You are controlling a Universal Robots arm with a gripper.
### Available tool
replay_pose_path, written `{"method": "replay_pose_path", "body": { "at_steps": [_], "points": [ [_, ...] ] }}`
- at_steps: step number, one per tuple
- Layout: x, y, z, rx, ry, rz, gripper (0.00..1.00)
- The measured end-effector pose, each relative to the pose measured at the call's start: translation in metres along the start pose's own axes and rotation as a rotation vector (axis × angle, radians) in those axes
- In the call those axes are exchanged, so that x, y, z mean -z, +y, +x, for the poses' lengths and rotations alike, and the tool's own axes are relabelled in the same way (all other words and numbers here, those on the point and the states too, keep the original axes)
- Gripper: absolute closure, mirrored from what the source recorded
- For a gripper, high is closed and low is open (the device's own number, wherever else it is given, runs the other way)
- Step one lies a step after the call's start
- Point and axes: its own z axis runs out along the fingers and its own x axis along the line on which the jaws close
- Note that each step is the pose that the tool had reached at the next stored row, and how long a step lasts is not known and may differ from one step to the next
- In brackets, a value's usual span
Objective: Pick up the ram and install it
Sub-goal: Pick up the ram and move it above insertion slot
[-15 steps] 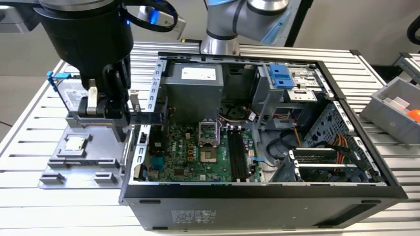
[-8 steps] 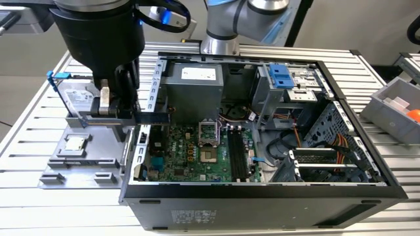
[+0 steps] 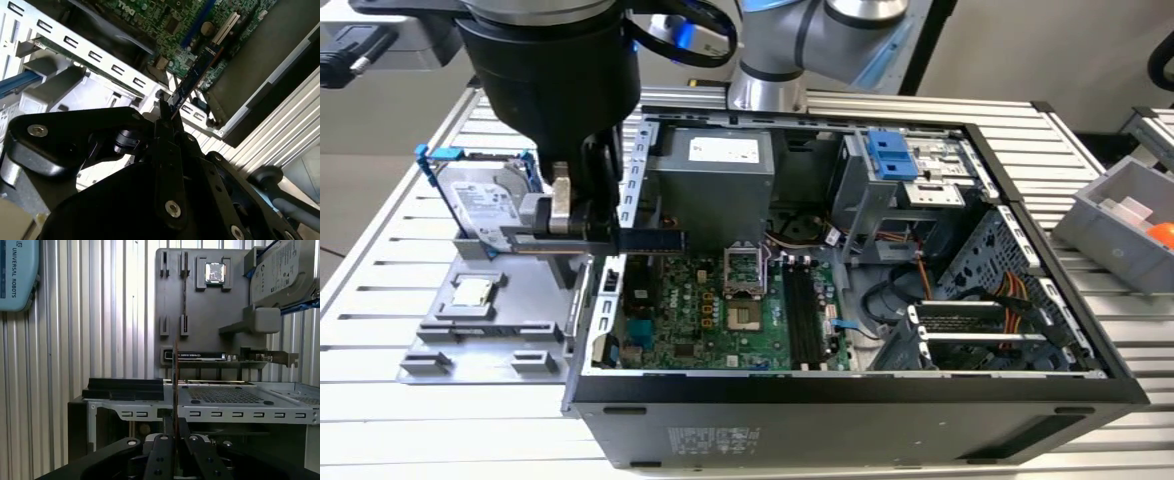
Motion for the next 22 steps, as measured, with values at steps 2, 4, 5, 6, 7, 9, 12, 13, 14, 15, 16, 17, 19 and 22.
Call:
{"method": "replay_pose_path", "body": {
  "at_steps": [2, 4, 5, 6, 7, 9, 12, 13, 14, 15, 16, 17, 19, 22],
  "points": [
    [0.0000, -0.0026, 0.0000, 0.000, -0.0001, 0.0000, 1.00],
    [0.0000, -0.0052, -0.0001, 0.000, 0.0000, 0.0000, 1.00],
    [0.0001, -0.0067, -0.0001, 0.000, 0.0000, -0.0001, 1.00],
    [0.0001, -0.0083, -0.0001, 0.000, 0.0000, 0.0000, 1.00],
    [0.0001, -0.0099, -0.0001, 0.000, -0.0001, 0.0000, 1.00],
    [0.0001, -0.0134, -0.0001, 0.000, 0.0000, 0.0000, 1.00],
    [0.0002, -0.0179, -0.0002, 0.001, 0.0000, 0.0000, 1.00],
    [0.0002, -0.0195, -0.0002, 0.001, 0.0000, 0.0000, 1.00],
    [0.0003, -0.0210, -0.0002, 0.001, 0.0000, -0.0001, 1.00],
    [0.0002, -0.0224, -0.0002, 0.001, 0.0000, 0.0000, 1.00],
    [0.0002, -0.0240, -0.0002, 0.001, -0.0001, 0.0000, 1.00],
    [0.0003, -0.0256, -0.0002, 0.001, 0.0000, -0.0001, 1.00],
    [0.0003, -0.0288, -0.0003, 0.001, 0.0000, 0.0000, 1.00],
    [0.0004, -0.0336, -0.0003, 0.001, 0.0000, -0.0001, 1.00]
  ]
}}
